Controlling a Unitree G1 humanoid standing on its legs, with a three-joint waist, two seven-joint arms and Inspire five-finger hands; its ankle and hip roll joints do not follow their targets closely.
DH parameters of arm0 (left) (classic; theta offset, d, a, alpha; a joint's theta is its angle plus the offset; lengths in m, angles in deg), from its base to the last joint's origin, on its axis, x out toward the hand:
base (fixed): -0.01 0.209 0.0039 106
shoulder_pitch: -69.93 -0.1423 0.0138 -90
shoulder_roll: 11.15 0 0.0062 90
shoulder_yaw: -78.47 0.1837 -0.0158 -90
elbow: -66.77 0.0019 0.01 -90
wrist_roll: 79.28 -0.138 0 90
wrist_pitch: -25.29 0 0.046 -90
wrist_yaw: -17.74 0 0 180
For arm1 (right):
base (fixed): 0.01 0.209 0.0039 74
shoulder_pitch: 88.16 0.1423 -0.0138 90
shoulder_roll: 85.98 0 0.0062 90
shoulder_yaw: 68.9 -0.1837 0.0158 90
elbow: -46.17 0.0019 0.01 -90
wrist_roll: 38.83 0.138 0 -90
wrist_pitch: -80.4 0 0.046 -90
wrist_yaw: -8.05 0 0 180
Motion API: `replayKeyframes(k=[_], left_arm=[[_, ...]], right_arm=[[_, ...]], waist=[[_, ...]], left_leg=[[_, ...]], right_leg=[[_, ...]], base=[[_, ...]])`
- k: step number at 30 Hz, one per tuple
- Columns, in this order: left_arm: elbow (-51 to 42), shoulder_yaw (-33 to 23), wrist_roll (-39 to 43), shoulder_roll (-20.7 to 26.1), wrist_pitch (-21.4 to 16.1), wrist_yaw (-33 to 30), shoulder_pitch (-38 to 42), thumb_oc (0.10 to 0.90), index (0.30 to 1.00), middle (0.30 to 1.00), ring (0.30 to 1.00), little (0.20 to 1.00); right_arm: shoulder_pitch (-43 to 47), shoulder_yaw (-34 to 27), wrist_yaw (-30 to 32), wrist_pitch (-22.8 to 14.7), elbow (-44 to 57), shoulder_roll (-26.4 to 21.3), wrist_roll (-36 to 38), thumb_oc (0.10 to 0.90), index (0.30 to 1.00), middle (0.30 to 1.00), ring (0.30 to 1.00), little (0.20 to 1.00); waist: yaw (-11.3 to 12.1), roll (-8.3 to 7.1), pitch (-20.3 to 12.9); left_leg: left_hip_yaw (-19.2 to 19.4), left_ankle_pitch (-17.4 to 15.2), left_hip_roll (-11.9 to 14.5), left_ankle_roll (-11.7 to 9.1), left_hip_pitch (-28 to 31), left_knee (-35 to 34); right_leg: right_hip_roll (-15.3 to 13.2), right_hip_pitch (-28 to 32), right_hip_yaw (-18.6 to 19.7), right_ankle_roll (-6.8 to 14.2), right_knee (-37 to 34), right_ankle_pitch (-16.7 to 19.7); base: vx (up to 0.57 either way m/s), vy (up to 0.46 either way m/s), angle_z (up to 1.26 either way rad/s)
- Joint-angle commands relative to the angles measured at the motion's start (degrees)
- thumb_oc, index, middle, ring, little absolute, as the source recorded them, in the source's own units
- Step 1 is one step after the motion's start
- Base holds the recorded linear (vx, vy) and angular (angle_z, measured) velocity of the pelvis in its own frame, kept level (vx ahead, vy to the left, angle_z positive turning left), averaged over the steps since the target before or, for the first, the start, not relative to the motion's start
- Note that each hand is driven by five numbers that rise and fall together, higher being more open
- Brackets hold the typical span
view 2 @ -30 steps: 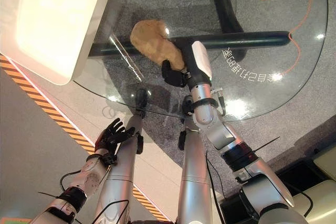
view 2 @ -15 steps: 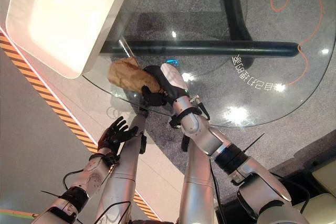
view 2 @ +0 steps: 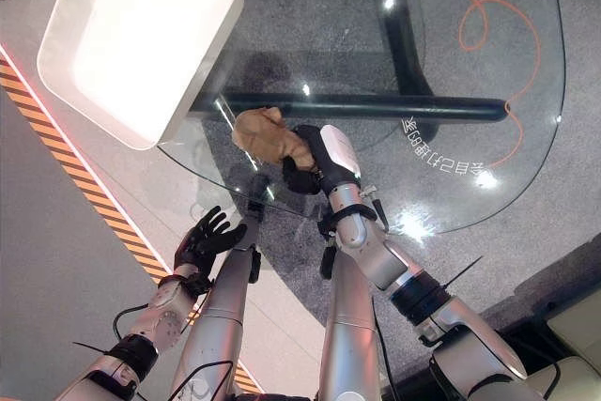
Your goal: Wipe the table with a cloth and put it in the basket.
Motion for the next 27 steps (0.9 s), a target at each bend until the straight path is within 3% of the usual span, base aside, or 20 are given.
replayKeyframes(k=[1,3,10,13,19,27], left_arm=[[-6.14,-3.51,5.76,0.93,-7.11,6.12,-6.72,0.800,0.900,0.900,0.900,0.900],[-8.67,-4.55,9.64,1.11,-7.72,10.37,-8.41,0.800,0.900,0.900,0.900,0.900],[-16.98,-5.63,16.36,2.24,-6.87,15.52,-12.96,0.800,0.900,0.900,0.900,0.900],[-21.68,-7.29,25.53,1.85,-2.79,20.49,-15.22,0.800,0.900,0.900,0.900,0.900],[-34.73,-7.80,34.97,3.18,4.88,28.34,-19.91,0.800,0.900,0.900,0.900,0.900],[-43.61,-7.21,41.31,5.69,8.89,32.33,-22.05,0.800,0.900,0.900,0.900,0.900]], right_arm=[[-1.74,-3.95,1.71,-5.23,13.76,-1.31,0.43,0.100,0.300,0.300,0.300,0.200],[-4.01,-5.63,1.44,-6.18,15.00,-1.45,-0.06,0.100,0.300,0.300,0.300,0.200],[-10.37,-10.23,-0.20,-9.30,18.52,-1.92,1.69,0.100,0.300,0.300,0.300,0.200],[-12.90,-11.97,-1.17,-11.61,19.90,-1.94,3.67,0.100,0.300,0.300,0.300,0.200],[-19.66,-16.49,-3.84,-17.01,24.67,-4.34,8.38,0.100,0.300,0.300,0.300,0.200],[-25.68,-19.09,-9.17,-23.62,31.06,-6.65,17.22,0.100,0.300,0.300,0.300,0.200]], waist=[[-0.19,-1.28,-1.10],[-0.16,-1.38,-1.10],[0.17,-1.70,-1.10],[0.27,-1.98,-1.10],[-0.14,-2.18,-1.10],[-1.44,-2.85,-1.10]], left_leg=[[7.46,-7.48,-3.45,4.42,2.40,5.25],[7.38,-7.64,-3.30,4.47,3.27,5.14],[6.53,-7.74,-3.14,4.70,5.64,4.38],[6.52,-8.08,-2.89,4.93,6.90,4.11],[7.21,-8.45,-2.38,5.18,7.00,4.62],[8.26,-9.09,-2.10,5.61,6.25,5.71]], right_leg=[[2.13,5.07,-5.31,1.87,-12.52,8.07],[2.23,5.91,-5.57,1.78,-12.21,7.65],[2.29,8.31,-6.11,1.66,-12.27,7.19],[2.32,9.48,-6.32,1.59,-12.21,6.77],[2.03,10.03,-6.66,1.64,-12.24,6.84],[2.43,9.36,-5.47,1.75,-12.39,7.15]], base=[[-0.03,-0.074,0.05],[-0.03,-0.060,0.05],[-0.02,-0.069,0.02],[-0.01,-0.068,0.02],[-0.01,-0.030,0.01],[0.00,0.000,0.00]])
